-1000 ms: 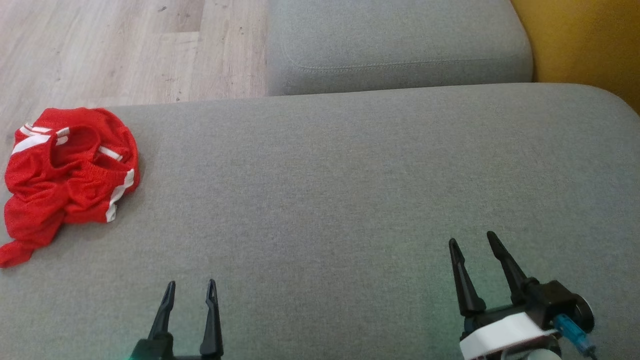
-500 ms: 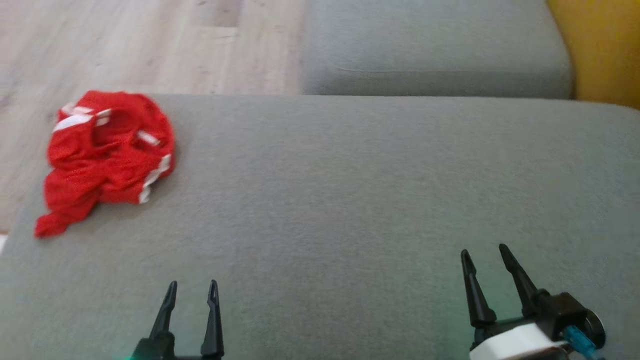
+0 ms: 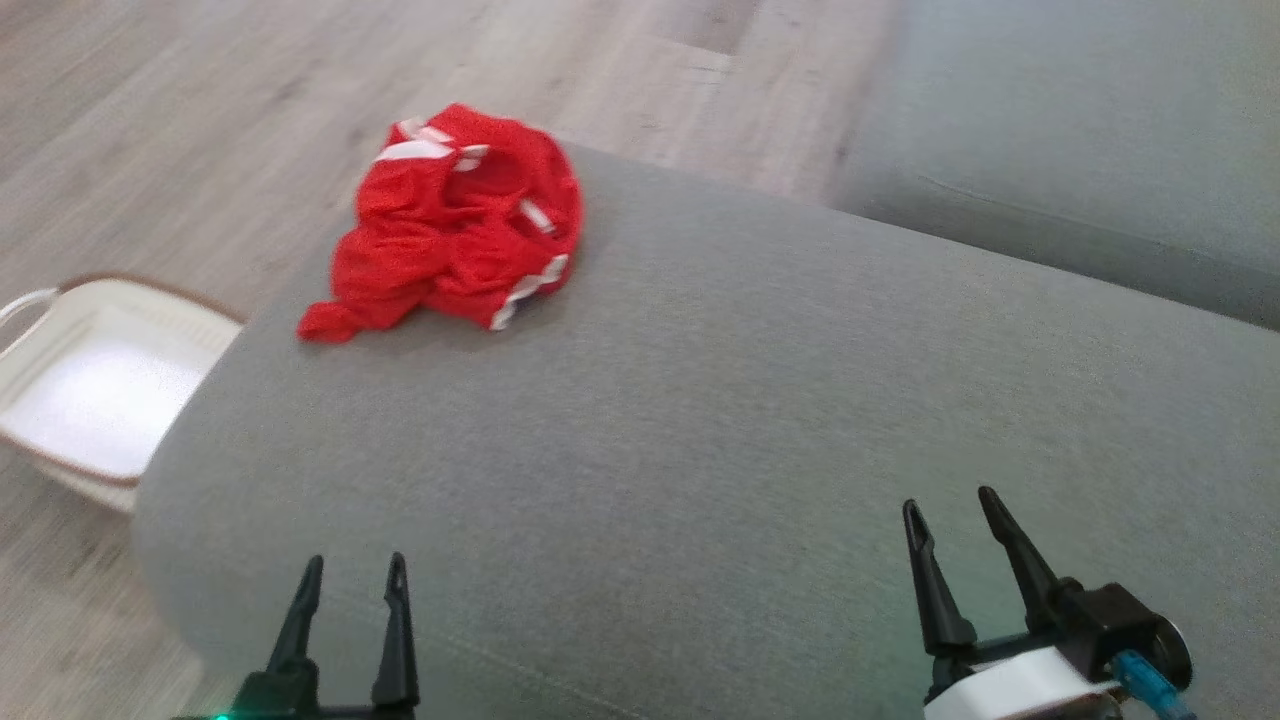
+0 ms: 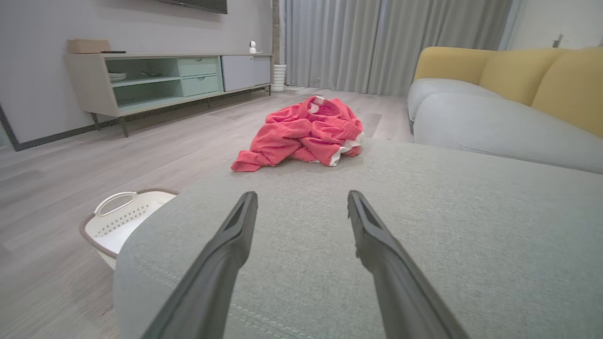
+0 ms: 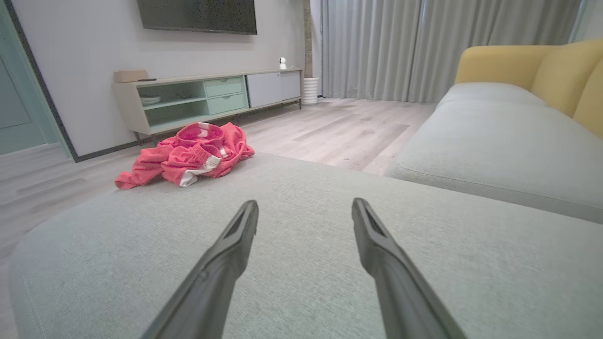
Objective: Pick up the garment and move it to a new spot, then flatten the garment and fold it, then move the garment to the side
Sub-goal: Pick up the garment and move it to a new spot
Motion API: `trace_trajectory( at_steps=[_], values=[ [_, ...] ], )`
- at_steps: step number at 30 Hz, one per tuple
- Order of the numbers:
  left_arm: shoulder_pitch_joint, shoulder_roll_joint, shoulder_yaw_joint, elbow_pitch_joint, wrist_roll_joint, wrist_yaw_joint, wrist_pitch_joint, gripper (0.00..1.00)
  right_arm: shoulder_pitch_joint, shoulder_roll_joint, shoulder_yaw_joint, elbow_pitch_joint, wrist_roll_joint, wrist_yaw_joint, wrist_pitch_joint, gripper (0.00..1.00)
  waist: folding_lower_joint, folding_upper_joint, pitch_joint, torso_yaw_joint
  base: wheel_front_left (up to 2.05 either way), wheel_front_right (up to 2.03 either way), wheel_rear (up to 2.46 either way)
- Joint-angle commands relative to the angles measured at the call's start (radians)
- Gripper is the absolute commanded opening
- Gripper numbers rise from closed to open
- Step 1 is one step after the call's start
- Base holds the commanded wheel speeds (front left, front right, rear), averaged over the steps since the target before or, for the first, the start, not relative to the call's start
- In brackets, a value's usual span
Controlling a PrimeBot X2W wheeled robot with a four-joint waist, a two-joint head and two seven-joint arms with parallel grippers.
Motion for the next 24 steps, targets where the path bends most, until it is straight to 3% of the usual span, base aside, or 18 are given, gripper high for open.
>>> trace_trajectory(
  at_steps=[1, 16, 20, 24],
  values=[
    [-0.028, 0.007, 0.046, -0.041, -0.013, 0.01, -0.004, 1.0, -0.051, -0.009, 0.032, -0.026, 0.002, 0.008, -0.012, 1.0, 0.0, 0.0, 0.003, 0.066, 0.0, 0.0, 0.0],
    [-0.031, 0.034, 0.087, -0.086, -0.029, 0.036, -0.021, 1.0, -0.068, -0.009, 0.018, -0.019, -0.023, 0.008, -0.012, 1.0, 0.0, 0.0, 0.025, 0.084, 0.0, 0.0, 0.0],
    [-0.062, 0.074, 0.133, -0.194, -0.03, 0.05, -0.019, 1.0, -0.069, -0.009, -0.005, -0.052, -0.047, 0.008, -0.006, 1.0, 0.0, 0.0, 0.054, 0.061, 0.0, 0.0, 0.0],
    [-0.2, 0.17, 0.188, -0.329, -0.028, 0.024, 0.034, 1.0, -0.092, -0.009, -0.034, -0.119, -0.092, 0.008, 0.023, 1.0, 0.0, 0.0, 0.12, 0.037, 0.0, 0.0, 0.0]
  ],
)
